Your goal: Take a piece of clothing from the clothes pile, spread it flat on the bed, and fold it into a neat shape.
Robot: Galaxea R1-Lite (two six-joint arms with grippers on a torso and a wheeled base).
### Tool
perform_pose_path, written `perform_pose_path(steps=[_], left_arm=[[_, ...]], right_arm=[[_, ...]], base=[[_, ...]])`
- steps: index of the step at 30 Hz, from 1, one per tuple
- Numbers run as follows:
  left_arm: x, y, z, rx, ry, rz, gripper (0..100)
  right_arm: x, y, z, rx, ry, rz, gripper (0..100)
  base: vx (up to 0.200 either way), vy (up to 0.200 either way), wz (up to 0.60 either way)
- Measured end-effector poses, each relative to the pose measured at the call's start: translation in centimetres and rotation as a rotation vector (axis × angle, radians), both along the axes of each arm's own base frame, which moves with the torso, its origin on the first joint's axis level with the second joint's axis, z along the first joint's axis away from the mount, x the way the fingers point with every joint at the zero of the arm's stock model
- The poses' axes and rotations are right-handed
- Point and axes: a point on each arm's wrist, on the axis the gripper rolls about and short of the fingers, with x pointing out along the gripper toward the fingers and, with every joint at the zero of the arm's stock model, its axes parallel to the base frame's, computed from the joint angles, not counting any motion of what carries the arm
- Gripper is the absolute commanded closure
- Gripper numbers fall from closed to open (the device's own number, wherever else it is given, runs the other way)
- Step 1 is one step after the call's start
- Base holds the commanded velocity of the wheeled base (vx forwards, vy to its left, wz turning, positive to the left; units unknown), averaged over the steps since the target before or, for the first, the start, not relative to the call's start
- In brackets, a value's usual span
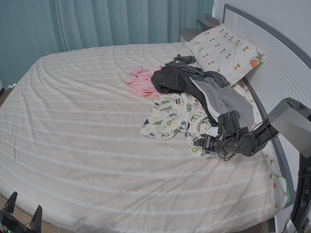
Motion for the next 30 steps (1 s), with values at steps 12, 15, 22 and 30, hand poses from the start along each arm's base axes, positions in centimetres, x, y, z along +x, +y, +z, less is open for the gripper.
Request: perform_pose_path(steps=[12,15,22,30], left_arm=[[0.0,0.0,0.0,0.000,0.000,0.000,0],[0.0,0.0,0.0,0.000,0.000,0.000,0],[0.0,0.0,0.0,0.000,0.000,0.000,0],[0.0,0.0,0.0,0.000,0.000,0.000,0]], right_arm=[[0.0,0.1,-0.4,-0.075,0.018,0.011,100],[-0.3,0.0,-0.3,-0.073,0.019,0.012,100],[-3.0,0.3,2.8,0.006,-0.020,0.052,100],[-8.5,0.4,9.1,0.172,-0.153,0.126,100]], base=[[0.000,0.000,0.00],[0.000,0.000,0.00],[0.000,0.000,0.00],[0.000,0.000,0.00]])
